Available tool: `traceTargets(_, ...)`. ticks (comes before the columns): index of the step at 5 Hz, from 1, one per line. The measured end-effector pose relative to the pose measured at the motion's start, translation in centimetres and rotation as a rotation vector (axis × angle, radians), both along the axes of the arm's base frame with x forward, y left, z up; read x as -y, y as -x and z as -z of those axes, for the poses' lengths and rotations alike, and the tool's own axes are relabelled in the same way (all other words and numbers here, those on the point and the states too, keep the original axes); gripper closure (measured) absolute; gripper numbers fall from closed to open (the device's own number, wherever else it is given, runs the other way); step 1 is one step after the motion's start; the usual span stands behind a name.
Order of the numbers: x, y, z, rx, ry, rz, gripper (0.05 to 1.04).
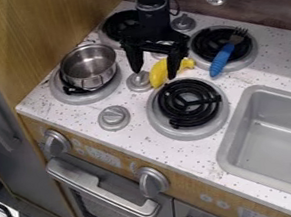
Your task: Moved yellow duck to left side of the burner
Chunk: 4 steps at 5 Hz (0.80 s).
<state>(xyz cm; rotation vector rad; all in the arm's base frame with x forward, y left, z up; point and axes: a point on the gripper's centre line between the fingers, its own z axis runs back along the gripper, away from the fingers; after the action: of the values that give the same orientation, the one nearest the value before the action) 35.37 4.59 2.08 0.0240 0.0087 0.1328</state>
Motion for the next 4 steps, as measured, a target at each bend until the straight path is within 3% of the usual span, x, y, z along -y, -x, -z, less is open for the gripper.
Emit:
traceTargets(1,0.1,0.7,1.6,-0.05,0.006,-0.002,0.084)
traceTargets(2,0.0,-1.1,3.1,-0.062,-0.018,0.025,0.084)
traceTargets(3,0.0,-3.7,4.1,-0.047,-0.051,0.072,0.084)
traceTargets(4,-0.4,-5.9,4.1,-0.01,-0.049,0.052,0.084)
